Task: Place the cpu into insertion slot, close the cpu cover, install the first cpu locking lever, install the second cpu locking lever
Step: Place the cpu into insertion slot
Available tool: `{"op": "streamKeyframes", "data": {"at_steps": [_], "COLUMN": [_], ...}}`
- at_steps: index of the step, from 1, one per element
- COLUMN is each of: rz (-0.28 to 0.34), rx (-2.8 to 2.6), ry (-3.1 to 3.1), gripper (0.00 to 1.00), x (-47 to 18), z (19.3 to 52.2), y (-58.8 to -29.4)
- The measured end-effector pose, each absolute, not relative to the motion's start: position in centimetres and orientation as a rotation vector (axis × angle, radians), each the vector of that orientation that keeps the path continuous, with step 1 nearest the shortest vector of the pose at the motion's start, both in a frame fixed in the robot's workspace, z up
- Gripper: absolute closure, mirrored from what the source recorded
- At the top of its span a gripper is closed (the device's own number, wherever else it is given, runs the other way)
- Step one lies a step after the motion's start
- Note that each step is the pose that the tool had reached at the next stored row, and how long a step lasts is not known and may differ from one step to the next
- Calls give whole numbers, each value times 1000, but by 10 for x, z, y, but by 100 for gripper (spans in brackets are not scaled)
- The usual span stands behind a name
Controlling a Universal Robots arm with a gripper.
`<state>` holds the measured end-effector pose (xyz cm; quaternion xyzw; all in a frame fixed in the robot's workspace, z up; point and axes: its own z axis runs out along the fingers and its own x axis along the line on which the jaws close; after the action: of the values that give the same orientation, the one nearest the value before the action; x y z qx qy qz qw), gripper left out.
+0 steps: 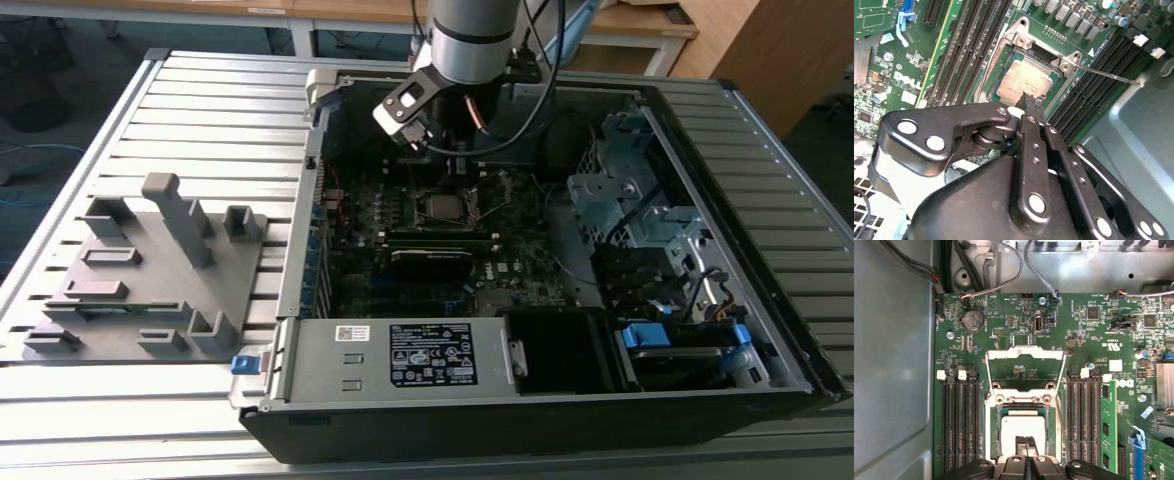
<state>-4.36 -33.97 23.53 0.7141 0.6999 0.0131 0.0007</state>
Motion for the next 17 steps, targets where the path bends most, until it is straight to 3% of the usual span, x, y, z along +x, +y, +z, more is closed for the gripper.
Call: {"op": "streamKeyframes", "data": {"at_steps": [17], "rz": [41], "rx": [2242], "ry": [2198], "gripper": [90], "x": [-44], "z": [260], "y": [-340]}}
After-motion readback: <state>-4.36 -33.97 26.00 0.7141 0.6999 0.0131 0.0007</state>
